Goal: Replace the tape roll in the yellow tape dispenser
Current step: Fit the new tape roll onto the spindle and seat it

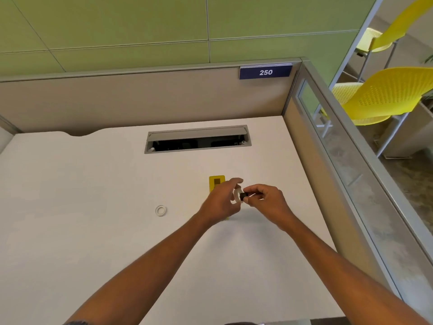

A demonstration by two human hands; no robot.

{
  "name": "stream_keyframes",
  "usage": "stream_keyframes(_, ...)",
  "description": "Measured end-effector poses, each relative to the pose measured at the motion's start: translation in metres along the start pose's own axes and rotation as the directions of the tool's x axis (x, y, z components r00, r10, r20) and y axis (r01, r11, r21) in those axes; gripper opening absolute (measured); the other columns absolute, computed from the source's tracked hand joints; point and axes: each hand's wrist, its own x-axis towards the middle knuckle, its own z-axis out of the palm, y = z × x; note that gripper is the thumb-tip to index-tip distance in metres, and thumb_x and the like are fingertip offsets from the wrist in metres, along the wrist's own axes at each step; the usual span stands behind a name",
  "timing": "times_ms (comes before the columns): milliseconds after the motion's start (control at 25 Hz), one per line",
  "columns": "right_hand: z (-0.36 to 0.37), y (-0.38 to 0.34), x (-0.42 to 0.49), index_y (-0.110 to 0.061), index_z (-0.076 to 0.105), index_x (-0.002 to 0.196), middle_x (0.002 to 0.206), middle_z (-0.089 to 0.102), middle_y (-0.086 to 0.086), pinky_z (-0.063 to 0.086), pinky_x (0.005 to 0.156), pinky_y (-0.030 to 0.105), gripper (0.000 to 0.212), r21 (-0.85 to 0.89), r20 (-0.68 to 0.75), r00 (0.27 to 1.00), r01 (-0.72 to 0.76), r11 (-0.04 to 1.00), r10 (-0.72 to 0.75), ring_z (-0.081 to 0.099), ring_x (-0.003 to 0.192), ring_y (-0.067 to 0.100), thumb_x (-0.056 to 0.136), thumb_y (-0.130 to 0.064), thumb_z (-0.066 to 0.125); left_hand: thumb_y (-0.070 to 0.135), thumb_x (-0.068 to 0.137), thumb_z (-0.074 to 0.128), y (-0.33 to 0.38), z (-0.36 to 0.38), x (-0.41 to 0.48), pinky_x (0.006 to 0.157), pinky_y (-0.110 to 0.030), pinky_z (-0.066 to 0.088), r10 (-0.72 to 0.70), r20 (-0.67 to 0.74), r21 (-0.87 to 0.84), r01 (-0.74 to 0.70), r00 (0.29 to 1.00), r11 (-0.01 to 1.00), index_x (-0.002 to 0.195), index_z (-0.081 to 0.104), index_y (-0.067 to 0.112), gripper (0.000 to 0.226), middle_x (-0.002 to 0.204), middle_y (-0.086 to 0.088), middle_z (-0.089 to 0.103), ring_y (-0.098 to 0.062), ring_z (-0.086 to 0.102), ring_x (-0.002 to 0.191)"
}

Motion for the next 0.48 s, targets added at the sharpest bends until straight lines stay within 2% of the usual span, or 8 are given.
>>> stream_keyframes(200,0.016,-0.007,0.002,-0.024,0.081,0.109,0.099,0.082,-0.007,0.065,0.095,0.043,0.025,-0.005,0.027,0.999,0.027,1.0,-0.027,0.079,0.091,0.016,0.087,-0.013,0.087,0.012,0.092,0.076,-0.003,-0.014,-0.013,0.085,-0.026,0.054,-0.013,-0.026,-0.013,0.012,1.0,1.0,0.155,0.055,0.023,0.067,0.137,0.001,0.071,-0.018,0.067,0.099)
stream_keyframes(360,0.025,-0.012,0.003,-0.031,0.082,0.105,0.097,0.083,-0.012,0.066,0.09,0.036,0.027,0.027,0.067,0.997,0.044,0.999,-0.046,0.08,0.089,0.014,0.086,-0.012,0.087,0.019,0.095,0.076,-0.008,-0.022,-0.022,0.102,-0.036,0.058,-0.006,-0.048,-0.019,0.005,0.999,1.0,0.157,0.054,0.023,0.066,0.138,0.002,0.073,-0.019,0.069,0.12)
stream_keyframes(480,0.032,-0.016,0.004,-0.034,0.083,0.101,0.096,0.083,-0.007,0.067,0.084,0.033,0.031,0.098,0.064,0.997,0.031,0.995,-0.037,0.08,0.091,0.019,0.084,-0.009,0.088,0.017,0.096,0.077,-0.013,-0.025,-0.026,0.108,-0.038,0.058,-0.017,-0.066,-0.095,0.011,0.998,0.995,0.158,0.054,0.02,0.066,0.139,-0.002,0.072,-0.021,0.069,0.125)
